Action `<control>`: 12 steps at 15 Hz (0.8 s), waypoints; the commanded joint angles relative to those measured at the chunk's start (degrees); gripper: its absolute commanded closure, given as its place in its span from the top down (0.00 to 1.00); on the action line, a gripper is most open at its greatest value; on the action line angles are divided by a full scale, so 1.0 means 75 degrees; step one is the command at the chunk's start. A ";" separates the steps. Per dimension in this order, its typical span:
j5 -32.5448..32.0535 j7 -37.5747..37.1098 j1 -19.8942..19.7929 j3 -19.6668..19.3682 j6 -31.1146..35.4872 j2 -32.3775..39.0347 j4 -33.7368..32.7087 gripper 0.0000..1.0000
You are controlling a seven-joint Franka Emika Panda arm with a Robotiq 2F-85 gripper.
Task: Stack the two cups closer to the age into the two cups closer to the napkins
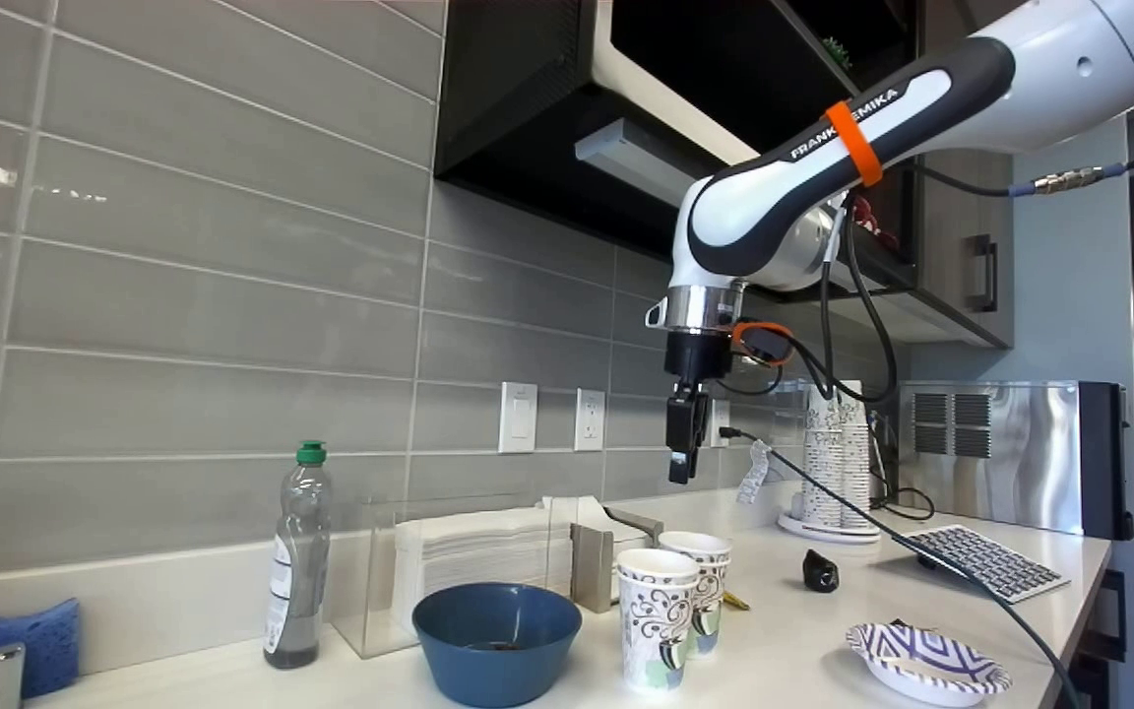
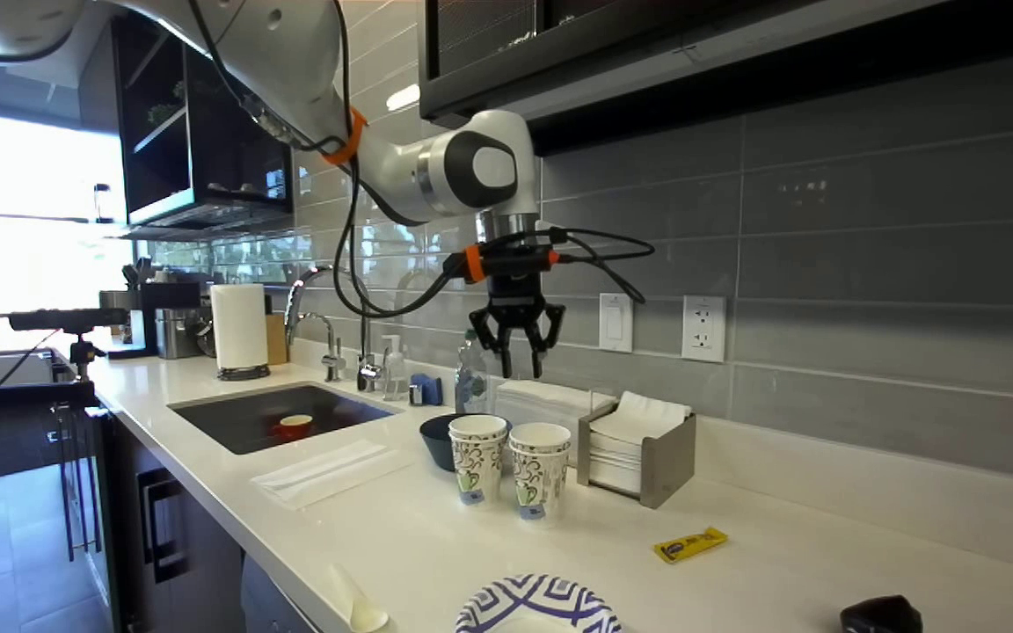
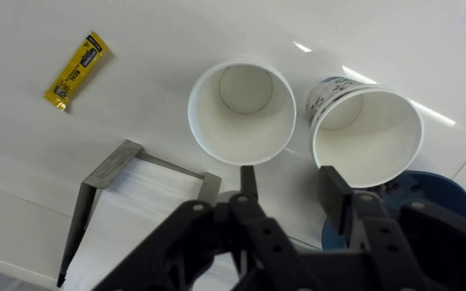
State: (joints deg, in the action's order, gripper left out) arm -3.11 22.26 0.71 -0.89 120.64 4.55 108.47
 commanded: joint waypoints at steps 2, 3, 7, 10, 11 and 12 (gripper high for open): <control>-0.0246 -0.0174 -0.0057 0.0058 -0.0113 0.0130 -0.0228 0.84; -0.0235 -0.0171 -0.0059 0.0059 -0.0107 0.0096 -0.0209 0.91; -0.0136 -0.0146 -0.0062 0.0066 -0.0138 -0.0226 0.0030 1.00; -0.0018 -0.0149 -0.0084 0.0045 -0.0009 -0.0578 0.0353 1.00; 0.0098 -0.0134 -0.0096 0.0036 0.0039 -0.0688 0.0444 1.00; 0.0284 -0.0072 -0.0102 0.0033 0.0072 -0.0858 0.0596 1.00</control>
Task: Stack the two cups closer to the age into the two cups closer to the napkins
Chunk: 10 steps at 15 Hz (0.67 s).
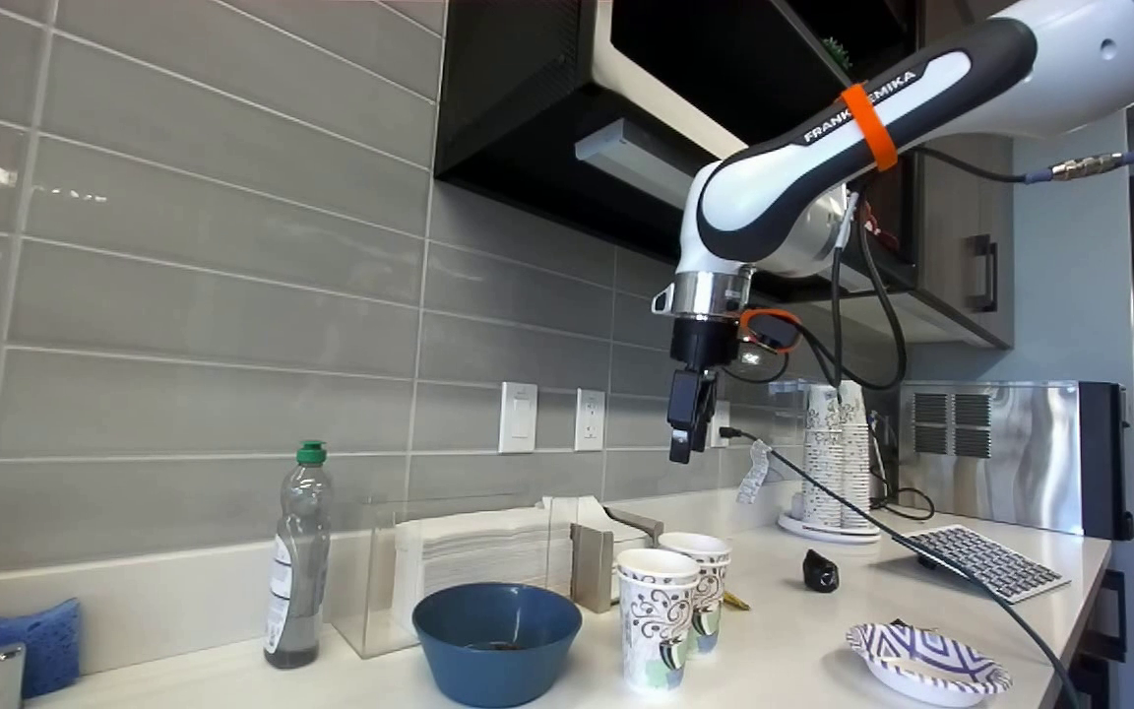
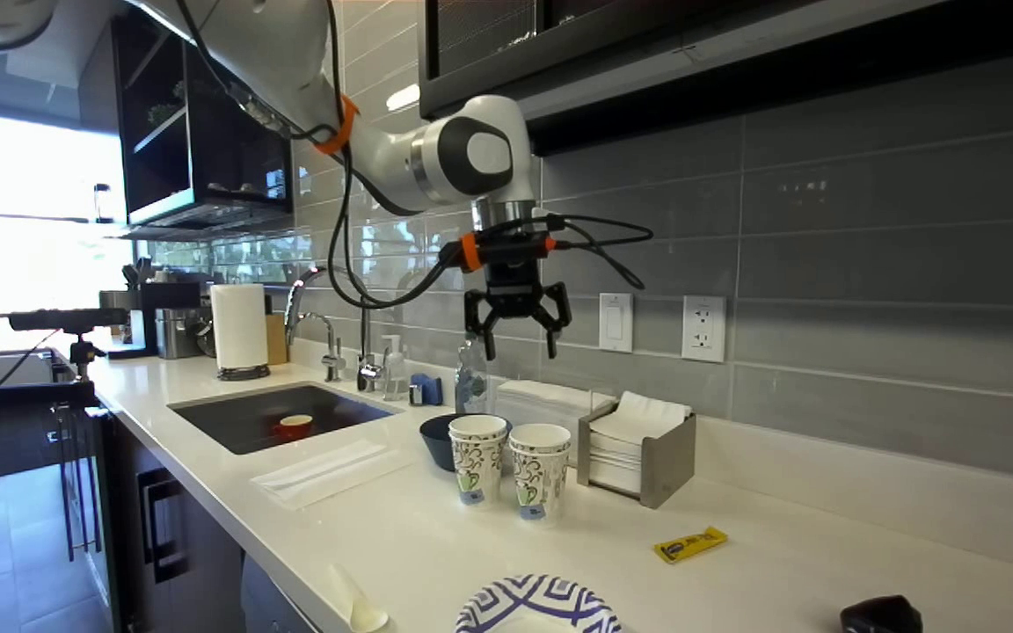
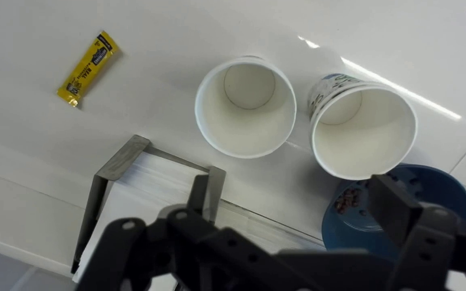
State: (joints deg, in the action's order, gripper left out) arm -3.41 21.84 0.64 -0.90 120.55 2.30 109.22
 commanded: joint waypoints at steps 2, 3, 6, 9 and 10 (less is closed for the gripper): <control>0.0507 0.0027 -0.0082 0.0020 0.0228 -0.0950 0.0913 1.00; 0.0611 0.0032 -0.0079 -0.0001 0.0242 -0.1139 0.1116 1.00; 0.0681 -0.0114 -0.0024 -0.0025 0.0276 -0.1845 0.1897 1.00; 0.0522 -0.0017 0.0004 -0.0040 0.0008 -0.1305 0.1236 1.00; 0.0522 -0.0016 0.0003 -0.0039 0.0008 -0.1287 0.1221 1.00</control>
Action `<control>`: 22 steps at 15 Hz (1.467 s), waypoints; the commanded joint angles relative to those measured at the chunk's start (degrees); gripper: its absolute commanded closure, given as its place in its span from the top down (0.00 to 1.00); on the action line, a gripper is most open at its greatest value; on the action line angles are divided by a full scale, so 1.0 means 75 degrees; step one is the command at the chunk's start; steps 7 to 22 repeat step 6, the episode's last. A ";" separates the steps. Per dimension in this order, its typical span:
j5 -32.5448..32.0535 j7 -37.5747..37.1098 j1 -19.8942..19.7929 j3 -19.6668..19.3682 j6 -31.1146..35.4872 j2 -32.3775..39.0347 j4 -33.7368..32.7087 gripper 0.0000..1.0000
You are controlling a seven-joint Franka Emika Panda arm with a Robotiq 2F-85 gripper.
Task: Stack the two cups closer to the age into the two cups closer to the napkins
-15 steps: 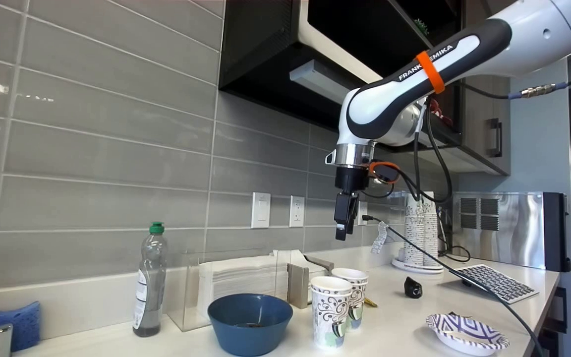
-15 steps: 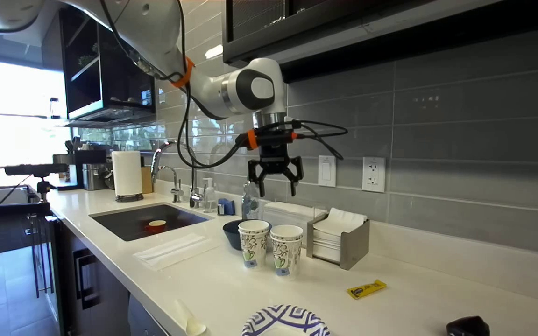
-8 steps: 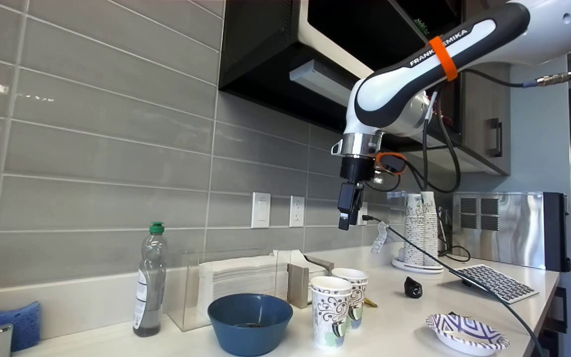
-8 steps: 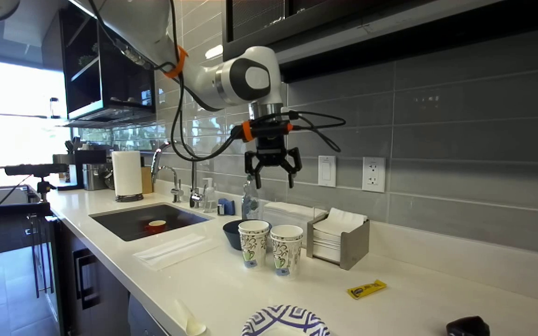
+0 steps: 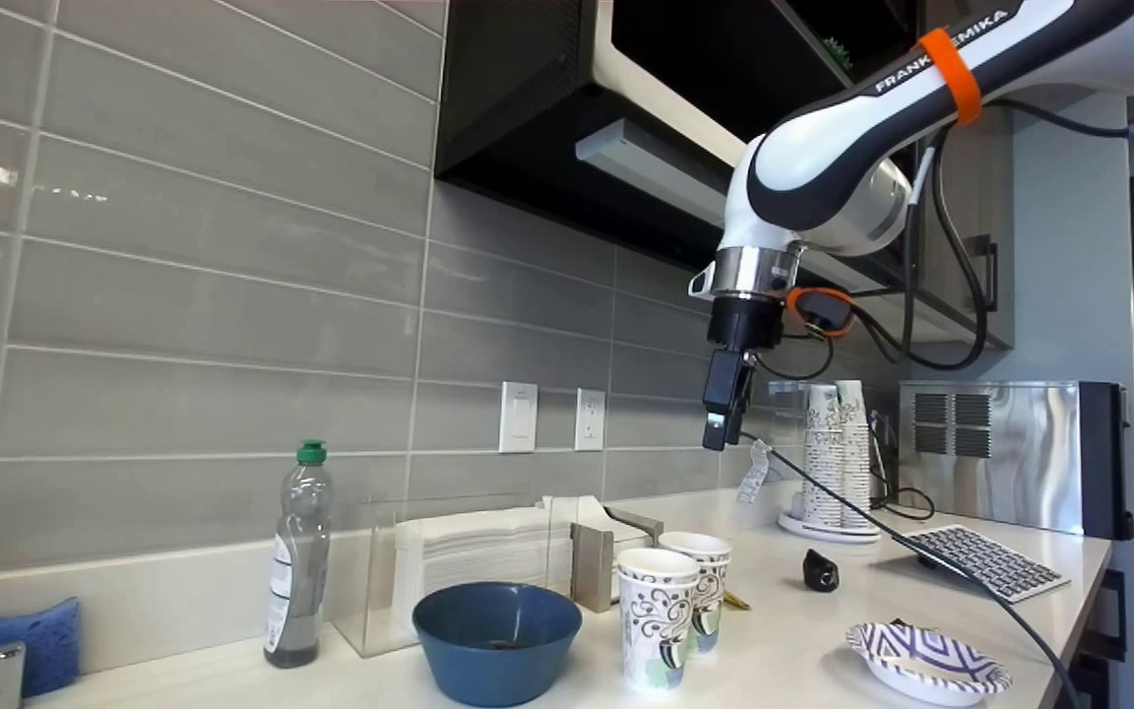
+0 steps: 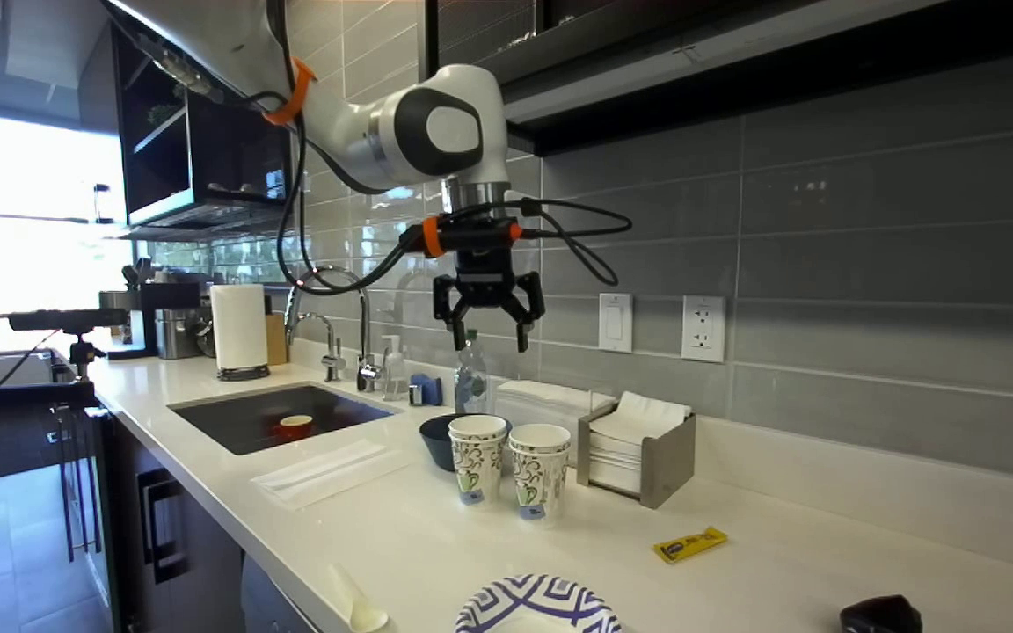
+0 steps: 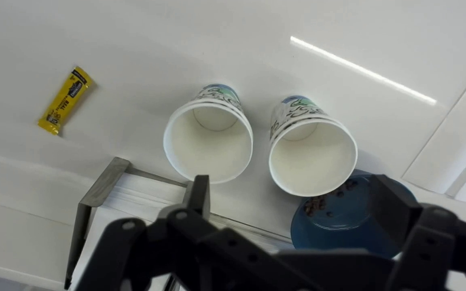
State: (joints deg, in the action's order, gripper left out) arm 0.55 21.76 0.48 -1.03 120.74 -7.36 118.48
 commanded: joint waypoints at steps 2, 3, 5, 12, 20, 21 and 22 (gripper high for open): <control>-0.0004 -0.0005 0.0020 -0.0016 -0.0018 0.0076 -0.0043 1.00; -0.0004 -0.0005 0.0020 -0.0016 -0.0017 0.0087 -0.0043 1.00; -0.0004 -0.0005 0.0019 -0.0015 -0.0017 0.0094 -0.0044 1.00; -0.0004 -0.0005 0.0019 -0.0015 -0.0017 0.0095 -0.0045 1.00; -0.0004 -0.0005 0.0019 -0.0015 -0.0017 0.0095 -0.0045 1.00; -0.0004 -0.0005 0.0019 -0.0015 -0.0017 0.0095 -0.0045 1.00; -0.0004 -0.0005 0.0019 -0.0015 -0.0017 0.0095 -0.0045 1.00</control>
